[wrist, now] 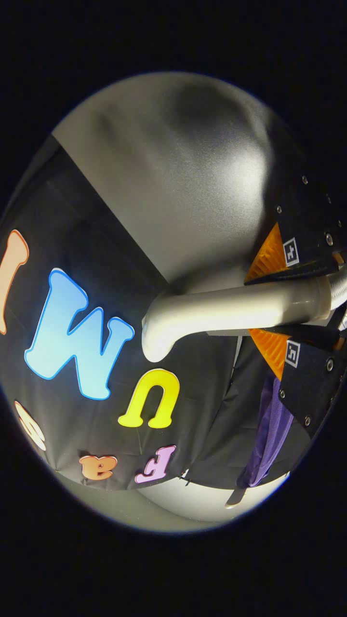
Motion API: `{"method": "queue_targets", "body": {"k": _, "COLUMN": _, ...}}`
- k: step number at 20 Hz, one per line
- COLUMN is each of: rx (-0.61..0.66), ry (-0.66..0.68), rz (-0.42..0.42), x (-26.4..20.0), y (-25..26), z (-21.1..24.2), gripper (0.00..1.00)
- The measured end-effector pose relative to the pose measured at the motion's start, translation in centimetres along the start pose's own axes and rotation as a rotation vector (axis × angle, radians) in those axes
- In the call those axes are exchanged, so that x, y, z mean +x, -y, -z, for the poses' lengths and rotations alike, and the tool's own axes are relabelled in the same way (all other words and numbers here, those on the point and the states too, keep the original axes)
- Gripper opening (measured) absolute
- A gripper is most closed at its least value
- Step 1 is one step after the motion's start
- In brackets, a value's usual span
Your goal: Iron the clothes twice with a garment steamer, once on the left side and once on the right side.
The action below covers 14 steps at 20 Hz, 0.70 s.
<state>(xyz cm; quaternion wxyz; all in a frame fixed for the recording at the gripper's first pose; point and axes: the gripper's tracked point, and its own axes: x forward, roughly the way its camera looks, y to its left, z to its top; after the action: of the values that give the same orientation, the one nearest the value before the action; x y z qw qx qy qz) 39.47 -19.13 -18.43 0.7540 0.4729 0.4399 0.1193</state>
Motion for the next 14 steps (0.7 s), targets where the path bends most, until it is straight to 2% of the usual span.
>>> {"method": "queue_targets", "body": {"k": 3, "rx": 0.029, "ry": -0.017, "rz": -0.009, "x": -0.4, "y": -0.2, "z": 0.2, "gripper": 0.37}}
{"method": "queue_targets", "body": {"k": 6, "rx": 0.014, "ry": 0.016, "rz": 0.015, "x": -0.5, "y": -0.2, "z": 0.0, "gripper": 0.37}}
{"method": "queue_targets", "body": {"k": 10, "rx": -0.013, "ry": 0.091, "rz": 0.037, "x": -3.1, "y": -1.7, "z": 0.1, "gripper": 0.37}}
{"method": "queue_targets", "body": {"k": 14, "rx": 0.009, "ry": 0.161, "rz": 0.001, "x": -6.4, "y": -5.2, "z": 2.5, "gripper": 0.36}}
